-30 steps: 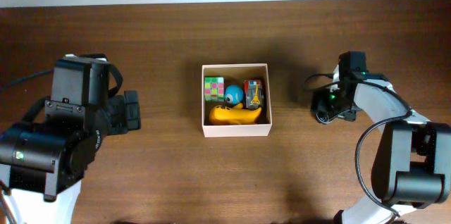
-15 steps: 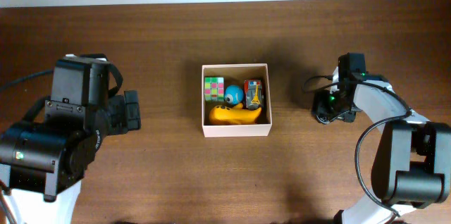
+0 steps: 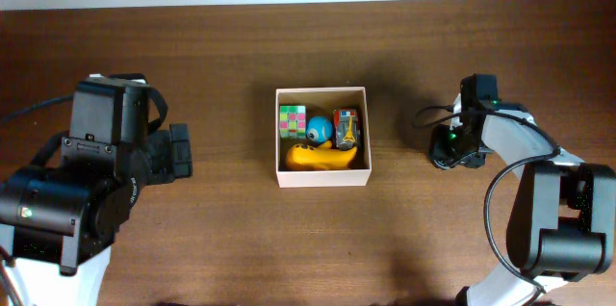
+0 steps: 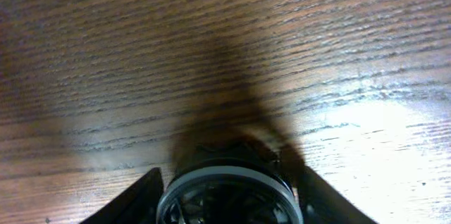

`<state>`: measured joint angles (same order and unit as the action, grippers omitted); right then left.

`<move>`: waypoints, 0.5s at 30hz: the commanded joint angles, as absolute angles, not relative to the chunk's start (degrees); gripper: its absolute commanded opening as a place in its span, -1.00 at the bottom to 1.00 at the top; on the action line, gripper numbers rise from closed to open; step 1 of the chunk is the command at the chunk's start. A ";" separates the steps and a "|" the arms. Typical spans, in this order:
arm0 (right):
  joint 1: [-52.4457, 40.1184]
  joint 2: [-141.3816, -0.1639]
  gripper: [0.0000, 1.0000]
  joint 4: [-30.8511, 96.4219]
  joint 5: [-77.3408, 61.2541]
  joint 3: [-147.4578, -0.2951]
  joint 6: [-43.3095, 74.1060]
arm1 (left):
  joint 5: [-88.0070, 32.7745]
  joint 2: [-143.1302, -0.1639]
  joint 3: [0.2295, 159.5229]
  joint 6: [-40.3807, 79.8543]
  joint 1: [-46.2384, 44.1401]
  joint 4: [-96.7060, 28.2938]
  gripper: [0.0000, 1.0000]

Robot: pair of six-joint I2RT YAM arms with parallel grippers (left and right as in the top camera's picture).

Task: Pack container
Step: 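Lower the right gripper onto the black fidget spinner and grasp it, then carry the fidget spinner with the right gripper toward the box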

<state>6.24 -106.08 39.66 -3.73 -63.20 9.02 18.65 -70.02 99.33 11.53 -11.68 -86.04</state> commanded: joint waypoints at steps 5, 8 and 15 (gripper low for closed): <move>6.39 -106.04 -0.08 40.71 -4.36 -63.42 9.08 | 18.39 -70.04 99.81 10.79 -11.33 -86.02 0.99; 6.28 -104.03 -0.08 43.24 -4.78 -65.54 9.08 | 18.39 -70.04 99.81 10.81 -11.33 -86.02 0.99; 2.42 -96.31 -0.08 50.15 -5.58 -72.44 8.97 | 18.39 -70.04 99.81 10.81 -11.33 -86.02 0.98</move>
<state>4.73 -101.86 49.10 -4.60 -68.25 9.02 18.63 -70.02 99.33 11.53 -11.68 -86.04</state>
